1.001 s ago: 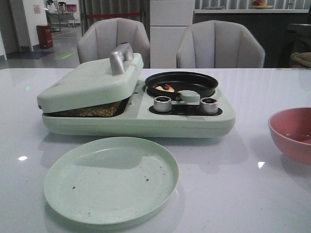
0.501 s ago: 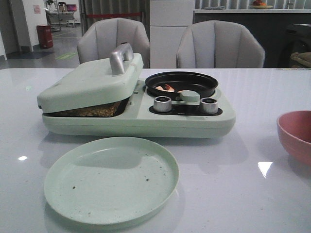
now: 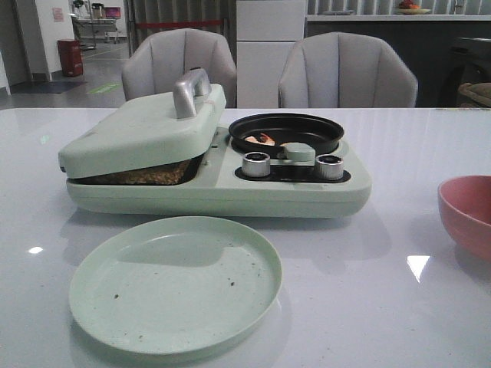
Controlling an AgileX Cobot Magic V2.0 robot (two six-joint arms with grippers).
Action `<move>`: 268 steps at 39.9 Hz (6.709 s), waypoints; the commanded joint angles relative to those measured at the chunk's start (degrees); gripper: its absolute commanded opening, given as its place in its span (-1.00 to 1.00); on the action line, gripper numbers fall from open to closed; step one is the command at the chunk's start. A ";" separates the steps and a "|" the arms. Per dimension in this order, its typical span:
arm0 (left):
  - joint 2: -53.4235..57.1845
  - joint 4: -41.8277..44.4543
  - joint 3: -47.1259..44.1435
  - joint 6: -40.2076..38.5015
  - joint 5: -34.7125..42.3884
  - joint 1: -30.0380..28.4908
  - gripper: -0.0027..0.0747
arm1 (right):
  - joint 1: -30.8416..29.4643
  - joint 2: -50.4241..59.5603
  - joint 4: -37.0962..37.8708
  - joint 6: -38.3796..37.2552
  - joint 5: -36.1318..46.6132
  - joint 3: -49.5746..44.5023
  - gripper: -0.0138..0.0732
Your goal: Make breakfast with bread and shrimp
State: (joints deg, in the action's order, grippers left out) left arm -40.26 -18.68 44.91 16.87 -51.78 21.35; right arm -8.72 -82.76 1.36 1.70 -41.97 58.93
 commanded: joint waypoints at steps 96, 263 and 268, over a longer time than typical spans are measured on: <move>18.87 15.57 -8.16 -9.58 14.53 -12.90 -0.67 | 8.61 52.89 -0.17 -0.41 -11.57 -21.01 -0.60; 41.74 14.12 -45.44 -13.24 57.07 -16.33 -0.67 | 7.49 84.63 -3.39 -0.41 43.46 -59.54 -0.60; 41.74 14.12 -45.44 -13.24 57.07 -16.33 -0.67 | 7.49 84.63 -3.39 -0.41 43.07 -59.54 -0.60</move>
State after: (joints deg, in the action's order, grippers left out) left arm 0.23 -4.61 -0.04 4.06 0.30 4.67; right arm -1.00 0.56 -1.66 1.14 -4.32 -1.59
